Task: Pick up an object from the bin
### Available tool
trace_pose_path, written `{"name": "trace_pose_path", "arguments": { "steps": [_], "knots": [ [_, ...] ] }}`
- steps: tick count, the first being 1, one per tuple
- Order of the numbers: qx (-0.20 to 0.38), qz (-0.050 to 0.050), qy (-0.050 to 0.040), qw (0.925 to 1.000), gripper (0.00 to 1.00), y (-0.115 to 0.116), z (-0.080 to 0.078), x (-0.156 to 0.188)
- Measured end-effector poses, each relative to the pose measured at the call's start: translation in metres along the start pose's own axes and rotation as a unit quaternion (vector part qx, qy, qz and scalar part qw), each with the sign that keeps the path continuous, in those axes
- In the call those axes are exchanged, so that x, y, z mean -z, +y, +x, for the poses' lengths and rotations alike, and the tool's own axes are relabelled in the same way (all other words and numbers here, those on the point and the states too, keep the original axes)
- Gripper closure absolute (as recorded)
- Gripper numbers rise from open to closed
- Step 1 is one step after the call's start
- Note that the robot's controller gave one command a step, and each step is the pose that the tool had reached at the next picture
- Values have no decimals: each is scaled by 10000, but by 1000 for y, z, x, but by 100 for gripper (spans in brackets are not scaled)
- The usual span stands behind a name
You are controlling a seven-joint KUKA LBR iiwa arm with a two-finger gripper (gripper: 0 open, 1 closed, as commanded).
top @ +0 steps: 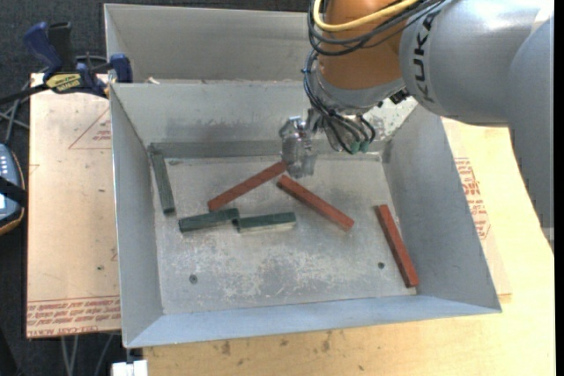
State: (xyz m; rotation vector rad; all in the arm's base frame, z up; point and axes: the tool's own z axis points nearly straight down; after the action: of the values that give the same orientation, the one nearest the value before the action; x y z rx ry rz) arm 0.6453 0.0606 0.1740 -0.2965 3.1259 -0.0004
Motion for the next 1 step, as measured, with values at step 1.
{"name": "trace_pose_path", "arguments": {
  "steps": [1],
  "knots": [
    [865,-3,-1,9963,100,22,15,13]
  ]
}}
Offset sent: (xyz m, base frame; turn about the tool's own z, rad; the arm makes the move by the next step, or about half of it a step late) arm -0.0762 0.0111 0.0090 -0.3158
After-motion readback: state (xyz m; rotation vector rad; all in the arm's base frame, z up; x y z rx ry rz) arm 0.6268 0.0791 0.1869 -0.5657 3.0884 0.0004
